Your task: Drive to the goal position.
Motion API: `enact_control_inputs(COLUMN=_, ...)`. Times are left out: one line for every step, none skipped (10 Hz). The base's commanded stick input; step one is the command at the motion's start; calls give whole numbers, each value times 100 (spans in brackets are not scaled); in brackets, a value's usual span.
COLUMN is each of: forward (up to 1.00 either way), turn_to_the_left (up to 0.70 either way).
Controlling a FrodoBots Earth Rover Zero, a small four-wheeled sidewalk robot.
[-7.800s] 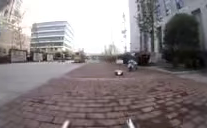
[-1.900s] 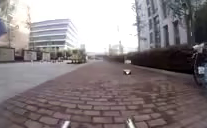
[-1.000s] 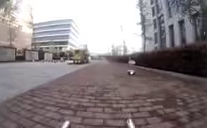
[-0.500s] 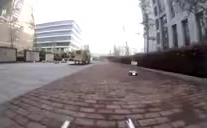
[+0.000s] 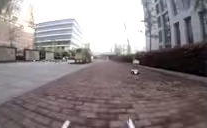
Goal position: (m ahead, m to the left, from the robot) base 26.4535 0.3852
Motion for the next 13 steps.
enact_control_inputs(forward=70, turn_to_the_left=-14)
enact_control_inputs(forward=70, turn_to_the_left=-14)
enact_control_inputs(forward=70, turn_to_the_left=-14)
enact_control_inputs(forward=70, turn_to_the_left=-14)
enact_control_inputs(forward=70, turn_to_the_left=-14)
enact_control_inputs(forward=70, turn_to_the_left=-14)
enact_control_inputs(forward=70, turn_to_the_left=-14)
enact_control_inputs(forward=70, turn_to_the_left=-14)
enact_control_inputs(forward=70, turn_to_the_left=-14)
enact_control_inputs(forward=70, turn_to_the_left=-11)
enact_control_inputs(forward=70, turn_to_the_left=-4)
enact_control_inputs(forward=70, turn_to_the_left=0)
enact_control_inputs(forward=70, turn_to_the_left=0)
